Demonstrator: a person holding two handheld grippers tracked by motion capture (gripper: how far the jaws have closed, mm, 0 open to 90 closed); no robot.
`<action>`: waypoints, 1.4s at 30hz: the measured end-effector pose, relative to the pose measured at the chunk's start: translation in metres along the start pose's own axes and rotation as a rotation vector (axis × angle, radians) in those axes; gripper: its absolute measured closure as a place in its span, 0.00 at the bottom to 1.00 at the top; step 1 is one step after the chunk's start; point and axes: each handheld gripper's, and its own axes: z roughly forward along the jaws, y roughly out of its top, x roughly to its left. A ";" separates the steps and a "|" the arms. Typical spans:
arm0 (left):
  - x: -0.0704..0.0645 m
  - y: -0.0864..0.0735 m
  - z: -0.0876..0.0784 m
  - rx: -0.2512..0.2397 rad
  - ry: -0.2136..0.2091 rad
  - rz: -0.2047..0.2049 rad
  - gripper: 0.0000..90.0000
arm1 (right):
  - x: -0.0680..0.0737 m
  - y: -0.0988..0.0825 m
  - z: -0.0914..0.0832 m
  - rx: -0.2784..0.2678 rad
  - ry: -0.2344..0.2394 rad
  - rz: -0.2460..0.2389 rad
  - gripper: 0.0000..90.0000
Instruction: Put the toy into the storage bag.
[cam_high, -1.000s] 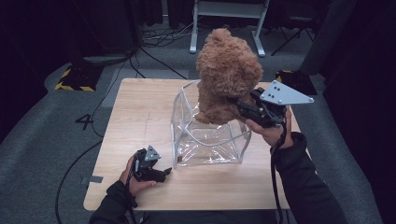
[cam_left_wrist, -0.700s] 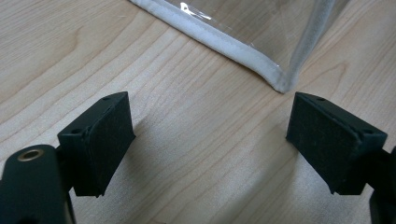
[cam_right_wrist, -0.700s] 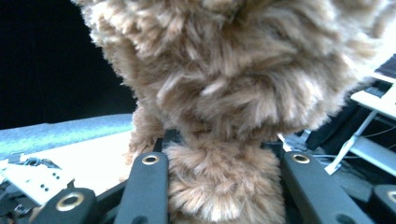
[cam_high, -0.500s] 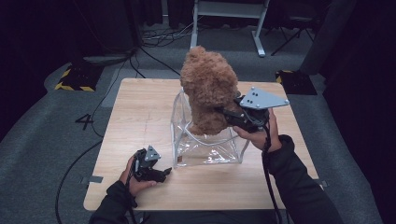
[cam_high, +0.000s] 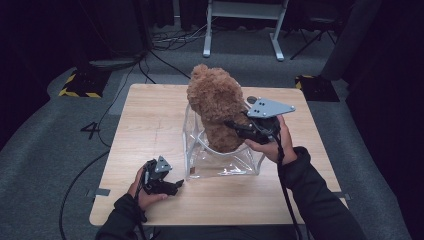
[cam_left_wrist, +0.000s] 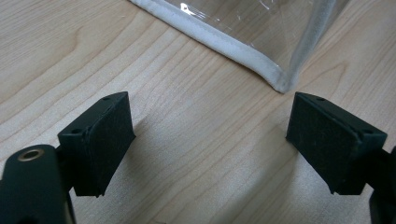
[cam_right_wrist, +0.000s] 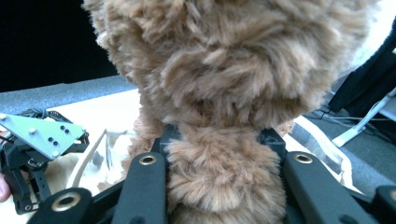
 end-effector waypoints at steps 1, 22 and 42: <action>0.000 0.000 0.000 0.000 0.000 0.000 0.16 | 0.000 -0.001 0.001 0.014 0.001 0.003 0.71; 0.000 0.000 0.000 -0.002 -0.002 0.001 0.17 | -0.005 -0.012 0.020 0.272 0.051 0.055 0.67; 0.000 0.000 0.000 -0.001 -0.001 0.003 0.16 | -0.016 -0.019 0.015 0.360 0.080 0.092 0.65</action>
